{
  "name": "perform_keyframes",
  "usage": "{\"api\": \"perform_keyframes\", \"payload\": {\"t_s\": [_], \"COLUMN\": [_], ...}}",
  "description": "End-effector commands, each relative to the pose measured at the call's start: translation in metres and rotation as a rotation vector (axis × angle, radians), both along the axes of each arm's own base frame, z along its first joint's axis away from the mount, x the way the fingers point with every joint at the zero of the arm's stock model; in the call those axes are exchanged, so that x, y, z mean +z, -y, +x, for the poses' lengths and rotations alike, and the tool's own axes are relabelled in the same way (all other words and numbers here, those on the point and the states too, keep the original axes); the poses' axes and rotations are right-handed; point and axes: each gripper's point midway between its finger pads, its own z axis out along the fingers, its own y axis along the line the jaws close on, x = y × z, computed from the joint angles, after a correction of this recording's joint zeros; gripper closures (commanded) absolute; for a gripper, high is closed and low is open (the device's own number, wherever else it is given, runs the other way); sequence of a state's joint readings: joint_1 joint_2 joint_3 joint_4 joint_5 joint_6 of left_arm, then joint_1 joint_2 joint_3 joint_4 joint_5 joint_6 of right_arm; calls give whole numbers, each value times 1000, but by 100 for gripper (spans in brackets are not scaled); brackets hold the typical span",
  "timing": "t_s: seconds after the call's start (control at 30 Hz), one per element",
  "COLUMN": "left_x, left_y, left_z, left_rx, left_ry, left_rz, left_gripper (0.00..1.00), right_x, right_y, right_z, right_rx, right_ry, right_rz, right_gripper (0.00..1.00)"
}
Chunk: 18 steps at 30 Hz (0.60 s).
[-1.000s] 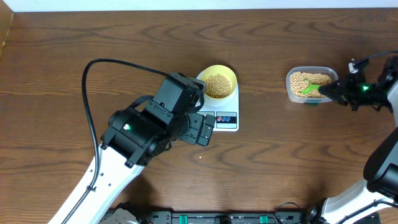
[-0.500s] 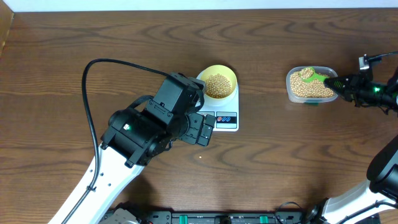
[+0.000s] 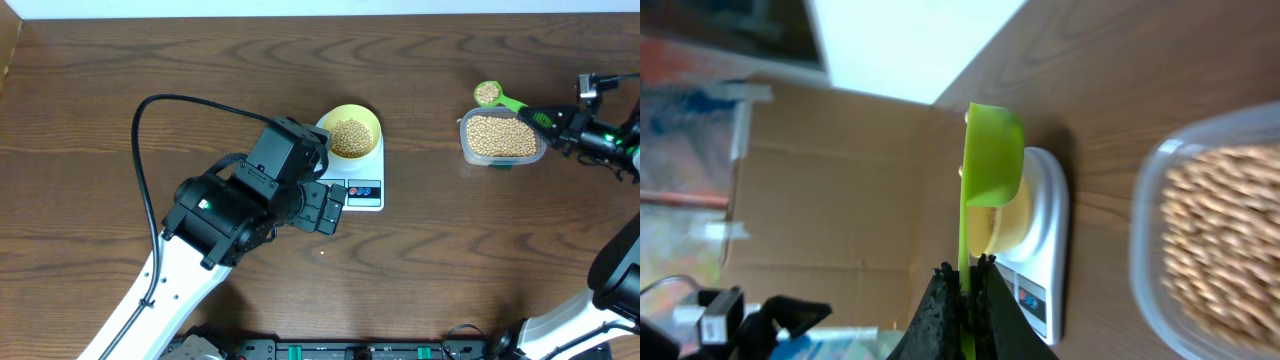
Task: Scoop item into bowl and weigh 50g on scale
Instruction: 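Lift the filled scoop and carry it toward the yellow bowl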
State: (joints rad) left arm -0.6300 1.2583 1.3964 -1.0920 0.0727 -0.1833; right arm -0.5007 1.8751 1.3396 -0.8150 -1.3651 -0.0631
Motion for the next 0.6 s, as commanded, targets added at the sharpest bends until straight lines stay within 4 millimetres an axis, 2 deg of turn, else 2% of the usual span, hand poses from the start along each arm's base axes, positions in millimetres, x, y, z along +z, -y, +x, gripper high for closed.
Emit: {"api": "perform_keyframes", "payload": {"t_s": [0.0, 0.27, 0.43, 0.57], "left_x": [9, 9, 9, 9], "left_y": [-1, -1, -1, -1], "left_z": [1, 1, 1, 1], "left_rx": [-1, -1, -1, -1], "left_ry": [26, 26, 26, 27], "left_rz": [-13, -13, -13, -13], "left_gripper": [0, 0, 0, 0], "right_x": [15, 27, 46, 62], "right_y": [-24, -77, -112, -132], "right_z": [2, 25, 44, 50], "right_rx": [75, 202, 259, 293], "right_ry": [51, 75, 134, 179], "right_rz": [98, 98, 79, 81], "right_gripper": [99, 99, 99, 99]}}
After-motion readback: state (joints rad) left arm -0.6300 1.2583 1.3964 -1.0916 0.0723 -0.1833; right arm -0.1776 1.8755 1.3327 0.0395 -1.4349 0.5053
